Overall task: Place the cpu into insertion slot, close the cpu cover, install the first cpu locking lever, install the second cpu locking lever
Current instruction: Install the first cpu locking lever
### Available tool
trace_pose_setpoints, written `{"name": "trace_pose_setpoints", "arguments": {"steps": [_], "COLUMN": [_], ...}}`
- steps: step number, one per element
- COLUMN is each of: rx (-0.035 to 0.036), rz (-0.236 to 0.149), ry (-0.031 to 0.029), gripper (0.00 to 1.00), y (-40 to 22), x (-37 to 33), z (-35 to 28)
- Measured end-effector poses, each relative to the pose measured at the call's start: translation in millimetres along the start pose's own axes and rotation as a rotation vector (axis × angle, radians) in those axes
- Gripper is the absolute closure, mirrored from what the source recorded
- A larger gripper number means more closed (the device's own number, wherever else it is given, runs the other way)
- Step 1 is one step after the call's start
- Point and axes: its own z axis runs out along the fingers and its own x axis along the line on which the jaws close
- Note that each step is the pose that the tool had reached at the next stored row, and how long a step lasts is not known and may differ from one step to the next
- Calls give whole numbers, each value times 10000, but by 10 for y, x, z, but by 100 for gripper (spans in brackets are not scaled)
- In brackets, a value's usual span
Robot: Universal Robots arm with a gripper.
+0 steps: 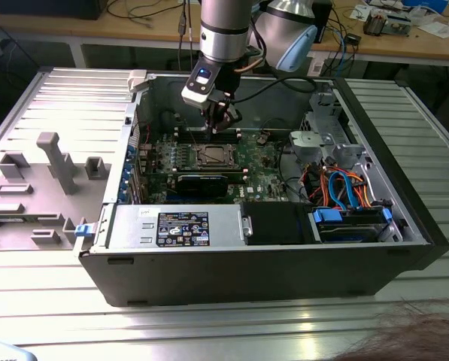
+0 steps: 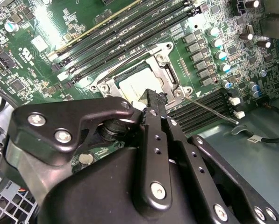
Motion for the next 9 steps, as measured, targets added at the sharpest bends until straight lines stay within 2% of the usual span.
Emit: {"name": "trace_pose_setpoints", "arguments": {"steps": [9], "rx": [-3], "rz": [-128], "ry": [-8], "gripper": [89], "y": [0], "x": [0], "z": [0]}}
